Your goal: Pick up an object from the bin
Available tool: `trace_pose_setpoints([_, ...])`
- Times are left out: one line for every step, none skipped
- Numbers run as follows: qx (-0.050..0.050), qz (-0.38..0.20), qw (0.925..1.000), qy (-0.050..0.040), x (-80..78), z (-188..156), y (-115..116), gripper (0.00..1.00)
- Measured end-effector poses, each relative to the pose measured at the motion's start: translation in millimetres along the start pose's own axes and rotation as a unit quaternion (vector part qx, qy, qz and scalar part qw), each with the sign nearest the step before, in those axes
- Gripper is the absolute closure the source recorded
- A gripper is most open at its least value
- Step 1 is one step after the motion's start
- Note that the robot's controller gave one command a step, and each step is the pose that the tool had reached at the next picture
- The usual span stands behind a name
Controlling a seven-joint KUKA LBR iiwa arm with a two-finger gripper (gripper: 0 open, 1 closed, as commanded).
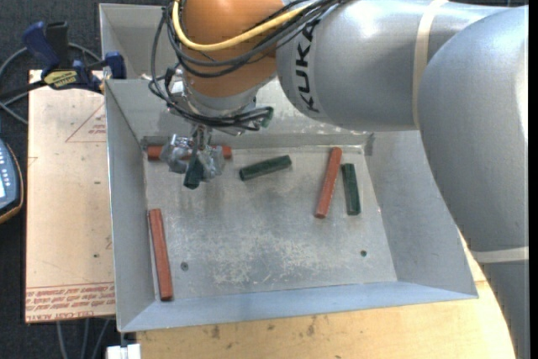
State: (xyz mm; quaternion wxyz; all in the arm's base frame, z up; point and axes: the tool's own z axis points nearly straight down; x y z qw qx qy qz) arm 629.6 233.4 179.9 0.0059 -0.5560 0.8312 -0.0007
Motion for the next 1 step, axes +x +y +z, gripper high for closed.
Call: trace_pose_setpoints([0.001,0.002,1.0000,0.0003,34.9,-94.2,2.7,1.00])
